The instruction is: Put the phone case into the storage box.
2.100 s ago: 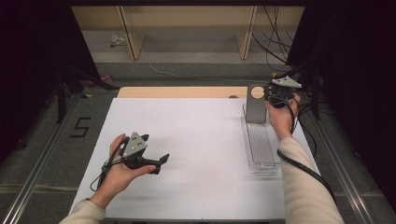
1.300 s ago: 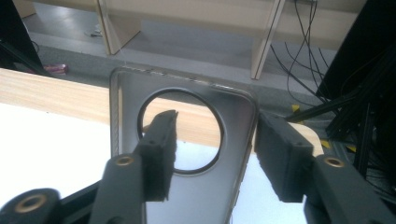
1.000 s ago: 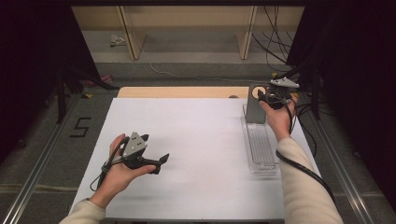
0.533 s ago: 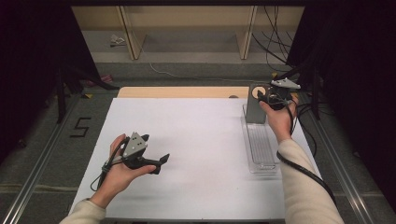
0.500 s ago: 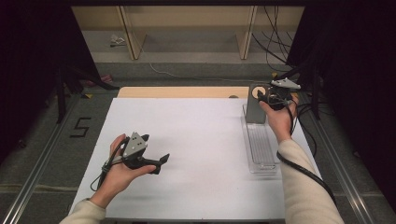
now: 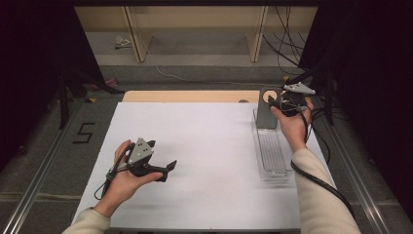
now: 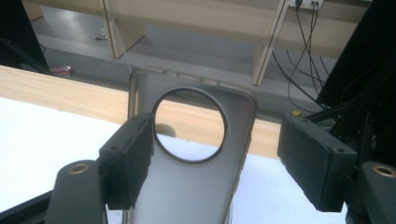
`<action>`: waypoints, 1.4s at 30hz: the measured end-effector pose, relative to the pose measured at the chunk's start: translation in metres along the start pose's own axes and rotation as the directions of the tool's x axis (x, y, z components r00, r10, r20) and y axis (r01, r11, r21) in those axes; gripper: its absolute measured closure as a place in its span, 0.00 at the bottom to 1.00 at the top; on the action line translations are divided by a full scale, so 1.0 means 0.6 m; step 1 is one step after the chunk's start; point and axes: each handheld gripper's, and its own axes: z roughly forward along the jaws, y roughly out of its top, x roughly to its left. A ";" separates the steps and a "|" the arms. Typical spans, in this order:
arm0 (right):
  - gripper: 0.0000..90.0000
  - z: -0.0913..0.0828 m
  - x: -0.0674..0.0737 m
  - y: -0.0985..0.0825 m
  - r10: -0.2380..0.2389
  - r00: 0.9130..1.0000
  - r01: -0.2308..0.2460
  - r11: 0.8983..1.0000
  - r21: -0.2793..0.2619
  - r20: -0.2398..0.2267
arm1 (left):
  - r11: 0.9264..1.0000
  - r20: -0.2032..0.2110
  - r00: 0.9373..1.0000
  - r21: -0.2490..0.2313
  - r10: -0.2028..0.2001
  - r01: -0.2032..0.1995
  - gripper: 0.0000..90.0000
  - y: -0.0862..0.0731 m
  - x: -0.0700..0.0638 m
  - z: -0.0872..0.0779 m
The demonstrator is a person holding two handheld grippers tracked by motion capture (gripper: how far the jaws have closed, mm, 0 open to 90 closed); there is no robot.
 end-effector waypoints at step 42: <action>0.21 -0.093 0.015 -0.017 0.027 0.993 -0.034 0.998 -0.056 -0.112 | 1.000 -0.005 1.000 -0.006 -0.003 0.003 0.01 0.000 0.000 -0.001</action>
